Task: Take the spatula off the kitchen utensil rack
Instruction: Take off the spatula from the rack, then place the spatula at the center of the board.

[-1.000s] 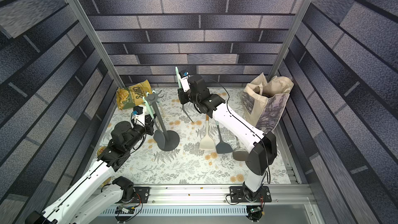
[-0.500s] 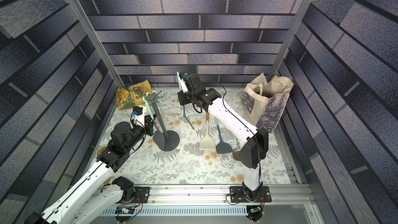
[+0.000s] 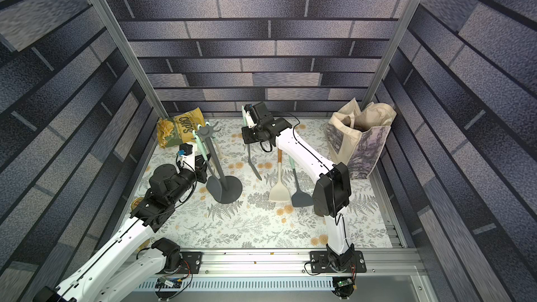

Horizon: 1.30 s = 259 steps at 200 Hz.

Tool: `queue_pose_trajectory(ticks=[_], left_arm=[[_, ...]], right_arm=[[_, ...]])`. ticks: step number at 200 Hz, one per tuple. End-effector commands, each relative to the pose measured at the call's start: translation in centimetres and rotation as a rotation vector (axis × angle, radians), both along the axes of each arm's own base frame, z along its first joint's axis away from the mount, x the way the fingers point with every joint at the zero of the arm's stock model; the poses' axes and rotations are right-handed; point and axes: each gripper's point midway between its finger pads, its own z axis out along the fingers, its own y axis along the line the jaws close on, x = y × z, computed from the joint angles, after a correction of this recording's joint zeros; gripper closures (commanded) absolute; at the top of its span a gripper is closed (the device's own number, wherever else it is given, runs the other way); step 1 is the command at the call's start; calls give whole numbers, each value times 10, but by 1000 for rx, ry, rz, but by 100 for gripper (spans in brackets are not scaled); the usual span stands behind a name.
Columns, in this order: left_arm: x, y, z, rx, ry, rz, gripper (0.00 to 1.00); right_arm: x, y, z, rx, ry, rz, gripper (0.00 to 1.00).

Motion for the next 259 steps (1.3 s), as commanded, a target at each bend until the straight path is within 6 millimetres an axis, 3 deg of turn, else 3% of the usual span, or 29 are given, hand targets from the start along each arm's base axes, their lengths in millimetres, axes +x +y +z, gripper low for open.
queue_pose_trajectory(ticks=[1,11,17,161,219,259], left_arm=[[-1,-2,-16,35,50,-10,86],[-1,-2,-16,36,48,-11,86],[-1,-2,-16,35,49,-12,86],[-2,-3,-19,38,56,-11,86],[-2,-2,-21,43,60,-8,86],[-2,-2,-23,44,61,-8,86]], right_arm=[[2,-3,-11,23,58,-11,100],[3,-6,-14,24,70,-19,100],[6,-5,-35,4,107,-23,100],[29,-37,-152,-37,294,-178,100],[37,-50,-188,-88,316,-252,100],[45,-59,-198,-91,313,-334,98]])
